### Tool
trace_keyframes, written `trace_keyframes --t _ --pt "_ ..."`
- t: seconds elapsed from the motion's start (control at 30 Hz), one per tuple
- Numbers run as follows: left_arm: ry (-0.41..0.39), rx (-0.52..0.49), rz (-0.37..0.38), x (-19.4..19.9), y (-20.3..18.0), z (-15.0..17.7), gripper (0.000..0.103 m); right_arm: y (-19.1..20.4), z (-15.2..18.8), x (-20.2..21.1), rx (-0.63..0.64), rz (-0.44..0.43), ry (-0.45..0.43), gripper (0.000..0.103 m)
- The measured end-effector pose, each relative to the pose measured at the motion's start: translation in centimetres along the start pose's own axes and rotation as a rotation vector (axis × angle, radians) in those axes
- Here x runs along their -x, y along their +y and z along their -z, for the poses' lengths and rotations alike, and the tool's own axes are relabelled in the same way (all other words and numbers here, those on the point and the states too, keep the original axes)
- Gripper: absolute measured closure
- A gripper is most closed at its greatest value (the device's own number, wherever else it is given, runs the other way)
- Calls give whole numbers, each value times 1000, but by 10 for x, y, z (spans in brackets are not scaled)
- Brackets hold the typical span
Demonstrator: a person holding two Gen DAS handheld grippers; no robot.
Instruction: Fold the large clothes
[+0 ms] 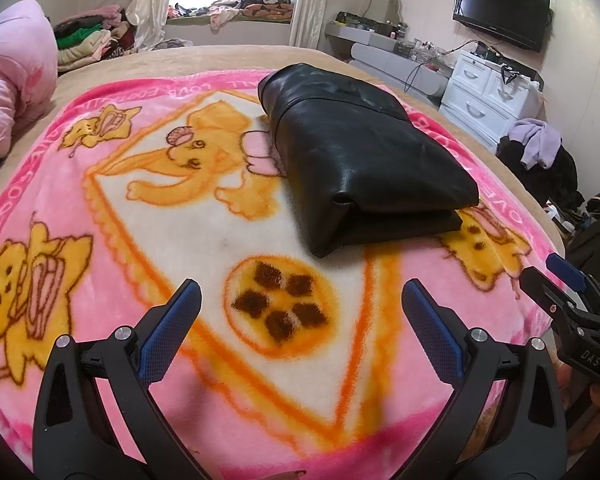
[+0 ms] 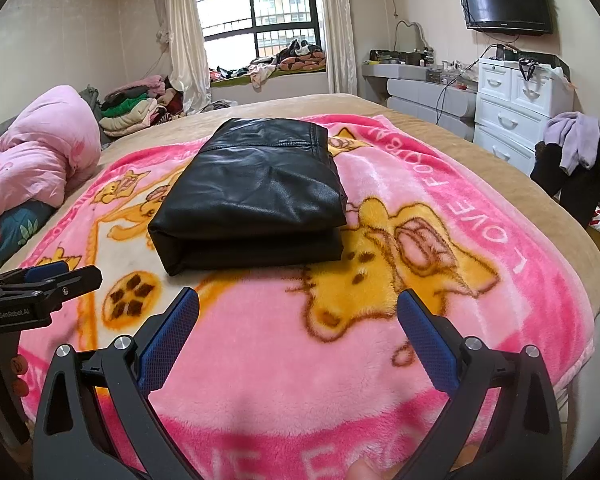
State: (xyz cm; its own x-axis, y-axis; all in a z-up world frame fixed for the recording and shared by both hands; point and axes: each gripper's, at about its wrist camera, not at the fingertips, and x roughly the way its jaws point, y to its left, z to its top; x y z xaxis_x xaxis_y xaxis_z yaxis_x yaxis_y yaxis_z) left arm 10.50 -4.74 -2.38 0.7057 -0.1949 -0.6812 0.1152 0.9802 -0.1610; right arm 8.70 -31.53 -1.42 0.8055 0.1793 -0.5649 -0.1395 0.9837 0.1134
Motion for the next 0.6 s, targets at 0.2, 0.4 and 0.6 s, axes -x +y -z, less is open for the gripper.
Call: trace_keyframes --t 0.2,0.4,0.6 --pt "-2 -7 7 2 0 0 9 0 0 0 0 6 4 4" --pt "16 -16 6 0 2 -2 9 -14 0 6 -51 60 0 5" --pt "23 137 -69 9 68 -21 9 -96 -2 29 -200 302 -38 5"
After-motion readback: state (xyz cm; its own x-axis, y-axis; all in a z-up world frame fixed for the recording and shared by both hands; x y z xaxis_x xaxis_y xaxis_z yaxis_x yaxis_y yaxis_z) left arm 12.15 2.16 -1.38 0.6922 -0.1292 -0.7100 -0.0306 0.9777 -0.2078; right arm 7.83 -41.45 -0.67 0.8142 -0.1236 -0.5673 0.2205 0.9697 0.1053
